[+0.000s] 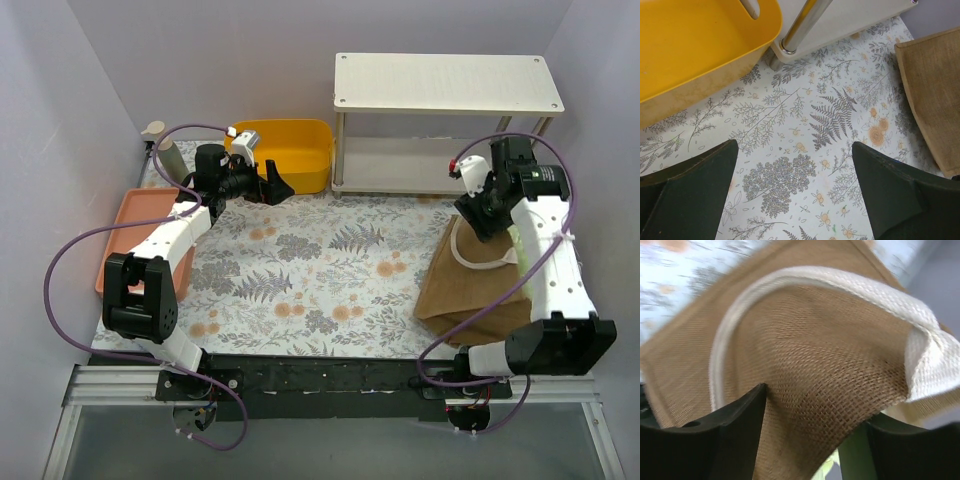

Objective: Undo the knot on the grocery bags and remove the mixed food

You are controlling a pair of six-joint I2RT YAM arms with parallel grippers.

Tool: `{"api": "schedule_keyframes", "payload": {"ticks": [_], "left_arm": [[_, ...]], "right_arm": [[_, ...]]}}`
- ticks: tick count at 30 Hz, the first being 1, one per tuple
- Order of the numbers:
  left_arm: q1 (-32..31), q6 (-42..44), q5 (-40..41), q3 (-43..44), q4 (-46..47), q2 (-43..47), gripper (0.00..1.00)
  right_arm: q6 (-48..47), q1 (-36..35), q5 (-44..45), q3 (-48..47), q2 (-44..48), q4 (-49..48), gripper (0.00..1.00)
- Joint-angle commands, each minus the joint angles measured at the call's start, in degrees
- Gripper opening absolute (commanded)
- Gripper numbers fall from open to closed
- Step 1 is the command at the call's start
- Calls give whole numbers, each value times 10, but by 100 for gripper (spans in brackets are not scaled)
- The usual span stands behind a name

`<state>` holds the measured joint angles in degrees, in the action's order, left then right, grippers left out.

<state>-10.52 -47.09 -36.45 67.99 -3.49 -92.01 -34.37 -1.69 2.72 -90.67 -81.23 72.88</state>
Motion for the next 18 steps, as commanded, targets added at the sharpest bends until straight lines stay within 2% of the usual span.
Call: {"api": "schedule_keyframes", "payload": {"ticks": [1,3,7,10,13,14,17,18], "left_arm": [[-2,7,-7,1,1,29,98],[-1,2,-14,4,2,24,98],[-1,-12,-31,12,5,10,98],[-2,-22,-42,21,10,-1,98],[-5,-26,-49,34,12,-12,98],[-5,-28,-49,37,13,-14,98],[-12,-26,-50,44,13,-19,98],[-14,-24,-50,44,13,-20,98]], "right_arm": [[-22,7,200,66,105,-61,65],[-46,8,212,95,152,-74,68],[-74,11,259,105,187,-63,69],[-121,57,266,105,206,-77,70],[-181,155,217,89,200,-86,69],[-194,221,198,82,194,-86,68],[-236,311,145,56,165,-73,65],[-242,321,137,52,154,-60,64]]}}
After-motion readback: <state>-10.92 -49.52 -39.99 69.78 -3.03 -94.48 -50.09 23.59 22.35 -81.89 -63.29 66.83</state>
